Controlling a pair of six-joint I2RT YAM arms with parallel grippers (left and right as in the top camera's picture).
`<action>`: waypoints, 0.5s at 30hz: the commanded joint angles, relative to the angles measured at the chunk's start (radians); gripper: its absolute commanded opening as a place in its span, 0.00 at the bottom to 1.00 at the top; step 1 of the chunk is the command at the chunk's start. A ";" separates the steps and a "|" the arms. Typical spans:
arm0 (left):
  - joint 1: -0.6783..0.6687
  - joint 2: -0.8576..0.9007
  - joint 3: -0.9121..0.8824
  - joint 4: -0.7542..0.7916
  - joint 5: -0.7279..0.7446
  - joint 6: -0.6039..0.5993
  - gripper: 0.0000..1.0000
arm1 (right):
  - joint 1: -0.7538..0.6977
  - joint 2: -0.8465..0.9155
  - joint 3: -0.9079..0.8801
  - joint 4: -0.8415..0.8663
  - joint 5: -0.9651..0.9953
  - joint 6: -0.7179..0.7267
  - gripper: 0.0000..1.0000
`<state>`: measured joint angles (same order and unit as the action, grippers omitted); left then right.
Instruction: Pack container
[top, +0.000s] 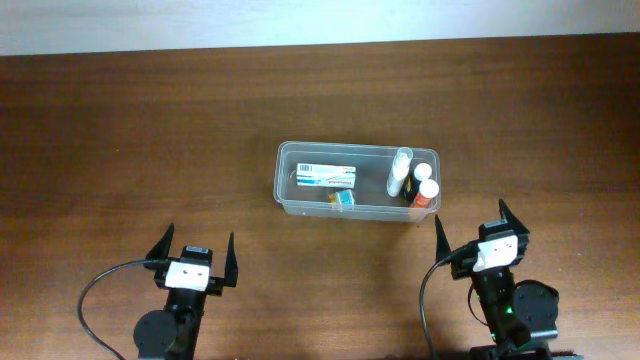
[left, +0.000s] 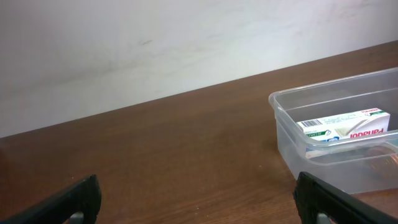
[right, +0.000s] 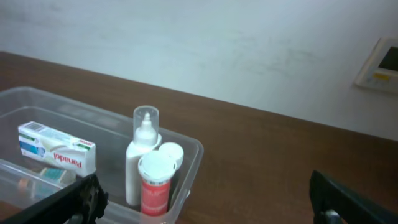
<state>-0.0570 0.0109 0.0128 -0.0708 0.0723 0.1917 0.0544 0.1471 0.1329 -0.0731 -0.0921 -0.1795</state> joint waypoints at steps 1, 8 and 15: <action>-0.004 -0.006 -0.004 -0.002 0.014 0.016 0.99 | 0.009 -0.056 -0.008 -0.028 -0.002 -0.008 0.98; -0.004 -0.006 -0.004 -0.002 0.014 0.016 0.99 | -0.010 -0.144 -0.064 -0.026 -0.010 -0.008 0.98; -0.004 -0.005 -0.004 -0.002 0.014 0.016 0.99 | -0.013 -0.144 -0.085 -0.016 -0.003 -0.015 0.98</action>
<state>-0.0570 0.0109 0.0128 -0.0708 0.0723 0.1917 0.0483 0.0139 0.0593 -0.0975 -0.0952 -0.1867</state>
